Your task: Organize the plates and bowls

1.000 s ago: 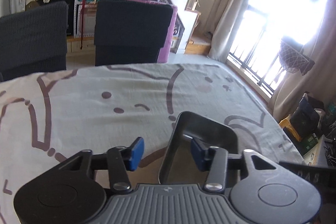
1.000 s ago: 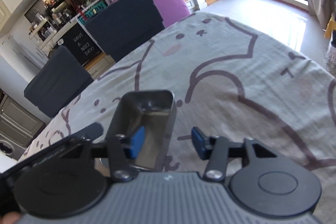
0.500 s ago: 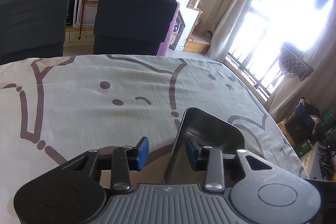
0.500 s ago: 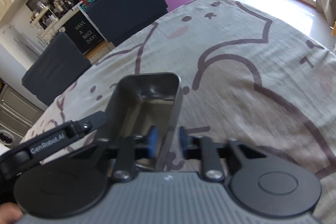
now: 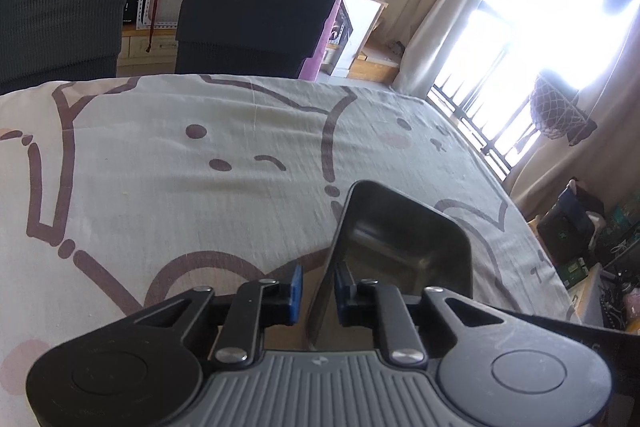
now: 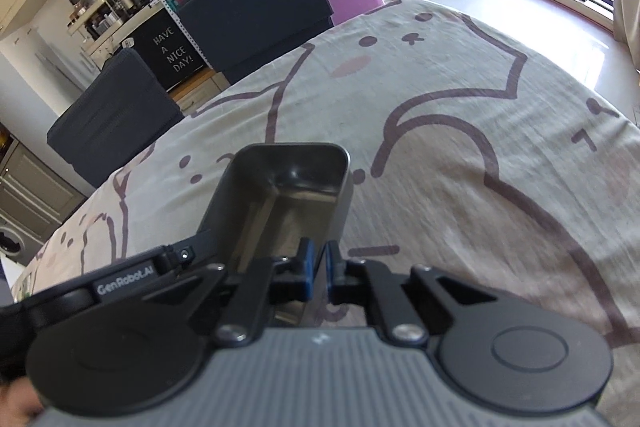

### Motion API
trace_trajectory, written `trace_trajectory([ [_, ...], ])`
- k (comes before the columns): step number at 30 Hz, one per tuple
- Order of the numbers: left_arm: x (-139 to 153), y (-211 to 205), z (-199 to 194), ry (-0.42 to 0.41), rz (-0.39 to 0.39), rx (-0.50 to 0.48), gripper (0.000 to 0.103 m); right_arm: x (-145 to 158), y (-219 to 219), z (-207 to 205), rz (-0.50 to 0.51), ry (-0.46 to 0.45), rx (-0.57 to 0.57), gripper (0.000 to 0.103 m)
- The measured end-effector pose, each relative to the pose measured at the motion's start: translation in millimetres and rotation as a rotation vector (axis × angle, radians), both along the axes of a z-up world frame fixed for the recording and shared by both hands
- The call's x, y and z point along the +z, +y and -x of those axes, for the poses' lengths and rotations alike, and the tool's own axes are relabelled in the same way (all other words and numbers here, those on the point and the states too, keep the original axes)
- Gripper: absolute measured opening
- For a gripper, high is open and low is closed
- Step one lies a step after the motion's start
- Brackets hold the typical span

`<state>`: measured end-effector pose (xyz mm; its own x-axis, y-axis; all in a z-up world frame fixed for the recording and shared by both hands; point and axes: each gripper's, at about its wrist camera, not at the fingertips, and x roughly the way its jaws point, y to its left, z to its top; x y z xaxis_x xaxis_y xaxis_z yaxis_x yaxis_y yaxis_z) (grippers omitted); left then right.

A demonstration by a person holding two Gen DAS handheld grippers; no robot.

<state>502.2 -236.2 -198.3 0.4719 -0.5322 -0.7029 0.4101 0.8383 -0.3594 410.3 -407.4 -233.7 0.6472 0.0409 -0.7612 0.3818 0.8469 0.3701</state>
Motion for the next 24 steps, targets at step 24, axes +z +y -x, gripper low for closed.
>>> trace_trajectory([
  [24, 1, 0, -1, 0.057, 0.006, 0.015, 0.007, -2, 18, -11, 0.167, 0.014, 0.079, 0.006],
])
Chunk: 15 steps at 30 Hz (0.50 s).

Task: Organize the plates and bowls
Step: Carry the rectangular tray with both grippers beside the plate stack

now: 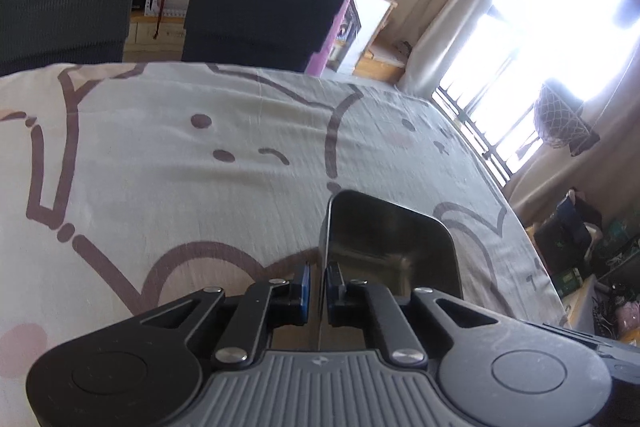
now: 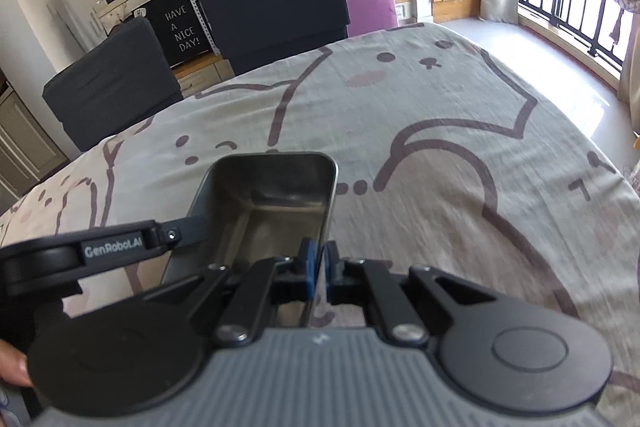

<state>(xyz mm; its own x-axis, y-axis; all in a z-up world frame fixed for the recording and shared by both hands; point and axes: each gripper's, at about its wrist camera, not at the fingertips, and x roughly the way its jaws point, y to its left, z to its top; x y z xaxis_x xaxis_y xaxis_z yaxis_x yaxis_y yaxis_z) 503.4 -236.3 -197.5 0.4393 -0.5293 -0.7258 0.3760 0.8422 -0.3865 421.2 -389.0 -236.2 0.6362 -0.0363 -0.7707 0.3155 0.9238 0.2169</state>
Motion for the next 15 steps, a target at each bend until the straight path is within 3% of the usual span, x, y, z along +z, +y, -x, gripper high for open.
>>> trace_trajectory([
  [1, 0, -3, 1, 0.007, -0.016, -0.017, 0.003, 0, 0, 0, -0.004, 0.000, -0.004, 0.006],
  [4, 2, -11, 7, -0.001, -0.083, -0.055, 0.002, 2, 1, 2, 0.003, 0.005, -0.006, 0.006],
  [15, 60, -10, 41, -0.081, -0.089, -0.061, 0.002, 39, -10, 29, -0.049, -0.054, -0.023, 0.005],
])
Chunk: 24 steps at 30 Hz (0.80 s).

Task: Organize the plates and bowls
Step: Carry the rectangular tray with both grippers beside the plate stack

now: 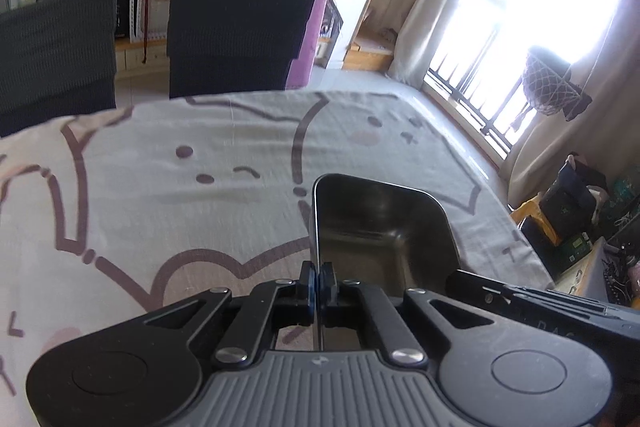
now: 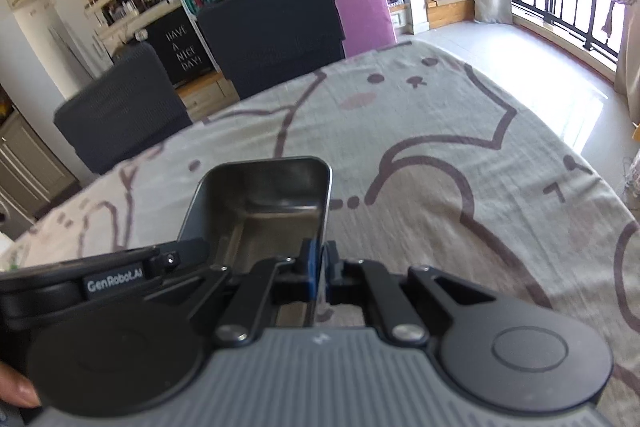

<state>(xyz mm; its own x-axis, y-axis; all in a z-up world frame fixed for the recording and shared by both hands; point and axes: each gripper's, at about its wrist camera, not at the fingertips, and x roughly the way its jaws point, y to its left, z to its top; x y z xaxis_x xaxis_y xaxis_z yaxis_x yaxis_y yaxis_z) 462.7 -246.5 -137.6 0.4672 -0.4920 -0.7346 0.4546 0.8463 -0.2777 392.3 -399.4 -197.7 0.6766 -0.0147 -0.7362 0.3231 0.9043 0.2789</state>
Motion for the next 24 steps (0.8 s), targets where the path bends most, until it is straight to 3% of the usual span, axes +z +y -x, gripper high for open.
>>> trace_trajectory([
  [13, 81, 33, 91, -0.126, -0.021, 0.032, 0.004, 64, 10, 76, -0.075, -0.152, 0.093, 0.005],
  [19, 86, 58, 130, -0.107, 0.034, 0.092, 0.004, 84, 27, 109, -0.065, -0.186, 0.149, 0.005],
  [24, 77, 74, 158, -0.087, 0.069, 0.116, 0.004, 81, 35, 132, -0.057, -0.180, 0.193, 0.005],
])
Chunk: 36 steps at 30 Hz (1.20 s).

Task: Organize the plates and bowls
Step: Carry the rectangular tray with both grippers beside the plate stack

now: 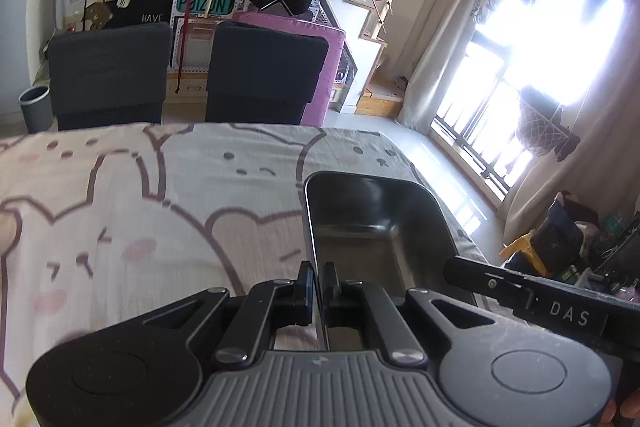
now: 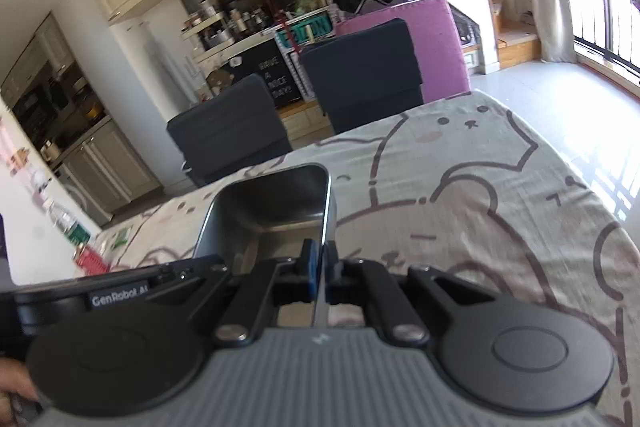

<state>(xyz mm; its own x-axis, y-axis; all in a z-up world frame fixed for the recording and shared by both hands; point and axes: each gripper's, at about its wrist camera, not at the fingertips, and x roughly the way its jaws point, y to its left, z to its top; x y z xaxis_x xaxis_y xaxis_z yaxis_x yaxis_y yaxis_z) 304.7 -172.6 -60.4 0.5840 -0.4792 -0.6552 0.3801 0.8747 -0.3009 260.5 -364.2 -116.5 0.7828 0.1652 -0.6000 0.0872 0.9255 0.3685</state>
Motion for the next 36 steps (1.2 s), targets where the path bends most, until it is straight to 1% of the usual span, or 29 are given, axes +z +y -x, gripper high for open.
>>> trace_trajectory([
  [4, -10, 7, 19, 0.007, -0.016, 0.000, 0.004, -7, 9, 13, 0.038, 0.043, 0.040, 0.005],
  [6, -17, 7, 26, 0.011, -0.035, -0.008, 0.004, -10, 16, 18, 0.077, 0.069, 0.063, 0.006],
  [9, -25, 4, 37, 0.005, -0.075, -0.036, 0.006, -15, 26, 20, 0.156, 0.109, 0.089, 0.006],
  [14, -42, -4, 49, 0.007, -0.141, -0.094, 0.009, -28, 35, 18, 0.241, 0.172, 0.098, 0.006],
  [16, -49, -6, 50, 0.019, -0.167, -0.112, 0.010, -30, 36, 23, 0.256, 0.186, 0.102, 0.006],
  [20, -63, -5, 51, 0.047, -0.191, -0.134, 0.011, -37, 42, 22, 0.280, 0.208, 0.115, 0.005],
  [27, -80, -7, 49, 0.082, -0.243, -0.152, 0.011, -45, 55, 24, 0.339, 0.260, 0.162, 0.005],
  [30, -86, -10, 48, 0.091, -0.261, -0.163, 0.011, -49, 59, 23, 0.368, 0.279, 0.176, 0.005],
  [33, -92, -12, 49, 0.100, -0.281, -0.175, 0.012, -51, 61, 23, 0.372, 0.289, 0.185, 0.005],
  [36, -95, -16, 50, 0.086, -0.301, -0.187, 0.012, -52, 61, 22, 0.375, 0.296, 0.190, 0.005],
])
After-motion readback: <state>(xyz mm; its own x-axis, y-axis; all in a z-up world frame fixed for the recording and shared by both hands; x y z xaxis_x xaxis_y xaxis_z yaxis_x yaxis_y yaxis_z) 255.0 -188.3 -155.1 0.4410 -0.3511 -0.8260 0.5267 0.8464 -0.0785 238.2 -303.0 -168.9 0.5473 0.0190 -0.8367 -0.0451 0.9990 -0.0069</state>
